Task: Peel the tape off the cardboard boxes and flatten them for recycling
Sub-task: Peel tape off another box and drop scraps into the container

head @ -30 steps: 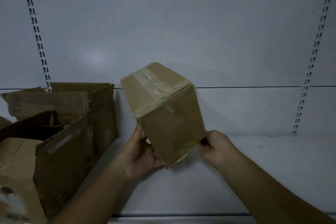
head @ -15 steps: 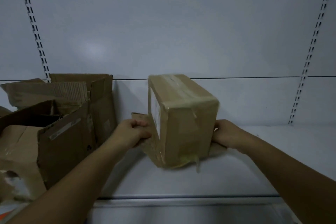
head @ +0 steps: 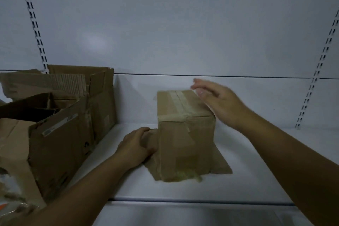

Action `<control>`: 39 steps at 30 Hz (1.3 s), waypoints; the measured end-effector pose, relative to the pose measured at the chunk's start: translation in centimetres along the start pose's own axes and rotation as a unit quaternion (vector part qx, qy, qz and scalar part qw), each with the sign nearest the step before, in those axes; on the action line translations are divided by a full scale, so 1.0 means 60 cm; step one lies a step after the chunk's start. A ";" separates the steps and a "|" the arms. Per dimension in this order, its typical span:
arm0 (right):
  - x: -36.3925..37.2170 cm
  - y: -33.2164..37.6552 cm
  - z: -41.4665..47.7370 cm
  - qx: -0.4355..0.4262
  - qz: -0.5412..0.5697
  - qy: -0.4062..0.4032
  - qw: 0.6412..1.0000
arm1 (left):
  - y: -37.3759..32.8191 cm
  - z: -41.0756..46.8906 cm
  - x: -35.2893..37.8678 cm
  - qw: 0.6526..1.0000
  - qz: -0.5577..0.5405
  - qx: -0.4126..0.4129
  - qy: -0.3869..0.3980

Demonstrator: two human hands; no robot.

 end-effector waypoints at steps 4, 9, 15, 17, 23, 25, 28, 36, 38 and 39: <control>0.053 -0.016 -0.002 0.016 0.098 0.146 0.984 | -0.024 -0.024 -0.012 0.990 -0.123 0.052 -0.041; 0.043 -0.037 0.002 0.007 0.165 0.163 0.973 | -0.105 -0.074 -0.035 0.942 -0.277 0.174 -0.079; 0.043 -0.056 0.018 0.017 0.292 0.147 0.945 | -0.211 -0.082 -0.061 0.908 -0.187 0.350 -0.131; 0.045 -0.063 0.023 0.019 0.309 0.150 0.939 | -0.235 -0.060 -0.057 0.912 -0.174 0.354 -0.114; 0.022 -0.078 0.016 0.074 0.213 0.135 0.965 | -0.227 -0.036 -0.033 0.890 -0.174 0.366 -0.210; -0.018 -0.073 0.008 0.074 0.071 -0.007 0.995 | -0.222 -0.042 -0.027 0.880 -0.178 0.368 -0.243; -0.051 -0.019 -0.041 0.009 -0.049 -0.167 0.985 | -0.219 -0.050 -0.026 0.874 -0.167 0.371 -0.264; 0.050 0.070 -0.116 -0.219 -0.250 -0.053 0.942 | -0.216 -0.043 -0.020 0.868 -0.211 0.379 -0.242; 0.047 0.066 -0.116 -0.200 -0.224 -0.086 0.950 | -0.215 -0.041 -0.020 0.870 -0.201 0.376 -0.248; 0.046 0.065 -0.116 -0.193 -0.210 -0.104 0.953 | -0.215 -0.041 -0.021 0.869 -0.196 0.377 -0.252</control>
Point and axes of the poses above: each hand's wrist, its own z-axis towards the middle knuckle, its own x-axis out of the palm, y = z × x, the point moved 7 cm from there along z, towards the middle knuckle, and after that the axes turned 12 degrees about -z, right-handed, at the moved point
